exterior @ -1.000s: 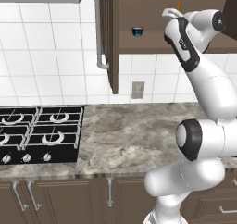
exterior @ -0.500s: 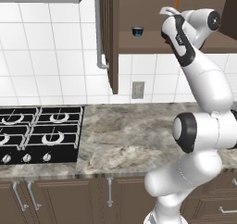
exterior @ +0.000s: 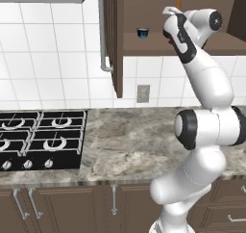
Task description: Pick the jar and candle from the dining table and place them in the open cabinet. Close the cabinet after placing the objects.
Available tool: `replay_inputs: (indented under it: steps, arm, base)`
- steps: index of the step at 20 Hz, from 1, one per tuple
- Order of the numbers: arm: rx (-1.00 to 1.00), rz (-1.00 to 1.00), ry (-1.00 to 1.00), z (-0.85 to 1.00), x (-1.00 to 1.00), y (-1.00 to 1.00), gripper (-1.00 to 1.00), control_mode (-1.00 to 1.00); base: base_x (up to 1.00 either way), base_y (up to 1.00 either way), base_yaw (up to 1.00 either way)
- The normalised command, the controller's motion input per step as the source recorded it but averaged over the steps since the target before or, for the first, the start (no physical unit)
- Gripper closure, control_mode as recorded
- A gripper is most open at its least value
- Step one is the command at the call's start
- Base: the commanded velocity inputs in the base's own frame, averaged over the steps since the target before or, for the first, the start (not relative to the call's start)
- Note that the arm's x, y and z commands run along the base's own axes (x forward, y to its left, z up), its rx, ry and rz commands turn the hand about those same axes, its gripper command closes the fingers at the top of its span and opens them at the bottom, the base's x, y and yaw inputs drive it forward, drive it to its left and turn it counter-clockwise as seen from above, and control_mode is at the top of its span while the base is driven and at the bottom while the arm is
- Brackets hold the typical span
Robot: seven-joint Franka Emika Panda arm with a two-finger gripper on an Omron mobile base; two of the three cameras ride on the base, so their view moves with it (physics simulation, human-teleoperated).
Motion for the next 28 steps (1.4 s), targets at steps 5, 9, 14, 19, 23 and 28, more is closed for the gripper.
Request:
replay_inputs:
  steps: [5, 9, 14, 19, 23, 28]
  arm:
    - [0.0, 0.0, 0.0, 0.0, 0.14, -0.02, 1.0, -1.0]
    - [0.0, 0.0, -0.02, -0.03, 0.01, -0.01, 1.0, -1.0]
    - [0.0, 0.0, 0.0, -0.03, 0.0, 0.0, 1.0, -1.0]
    - [0.0, 0.0, 0.0, -0.02, 0.0, 0.0, -1.0, -1.0]
    - [0.0, 0.0, 0.0, 0.0, 0.0, -0.04, -1.0, -1.0]
    - [0.0, 0.0, 0.0, 0.03, 0.0, -0.04, -1.0, -1.0]
  base:
    - [0.0, 0.0, 0.0]
    - [0.0, 0.0, 0.0]
    - [0.0, 0.0, 0.0]
    - [0.0, 0.0, 0.0]
    - [0.0, 0.0, 0.0]
    - [0.0, 0.0, 0.0]
